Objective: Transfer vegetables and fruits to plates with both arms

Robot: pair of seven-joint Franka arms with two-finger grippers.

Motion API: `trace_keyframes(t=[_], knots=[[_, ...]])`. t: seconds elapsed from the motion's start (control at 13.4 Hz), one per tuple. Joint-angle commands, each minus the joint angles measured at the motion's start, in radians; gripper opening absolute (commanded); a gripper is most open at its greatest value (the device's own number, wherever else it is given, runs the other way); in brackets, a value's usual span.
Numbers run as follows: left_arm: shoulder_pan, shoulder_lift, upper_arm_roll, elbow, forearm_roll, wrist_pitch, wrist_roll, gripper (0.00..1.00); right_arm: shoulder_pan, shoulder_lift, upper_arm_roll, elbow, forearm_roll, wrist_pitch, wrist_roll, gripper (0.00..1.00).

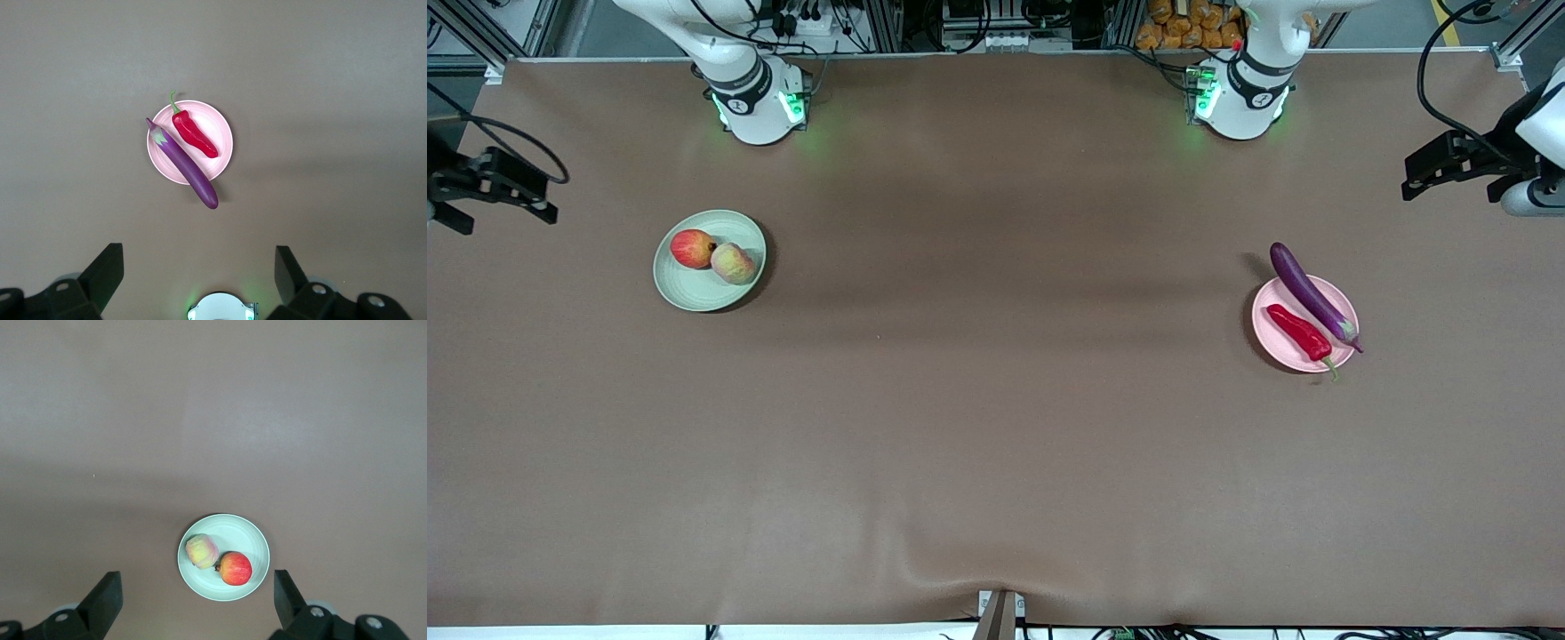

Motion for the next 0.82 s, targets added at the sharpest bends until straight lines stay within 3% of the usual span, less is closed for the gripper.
trace_keyframes(t=[0.0, 0.74], knots=[[0.007, 0.000, -0.005, 0.009, 0.004, 0.006, 0.052, 1.00, -0.030, -0.002, 0.022, 0.019, -0.022, -0.025, 0.002, 1.00], [0.007, 0.000, -0.005, 0.004, 0.006, 0.007, 0.075, 1.00, -0.004, 0.004, -0.042, 0.047, -0.011, -0.013, -0.001, 1.00]])
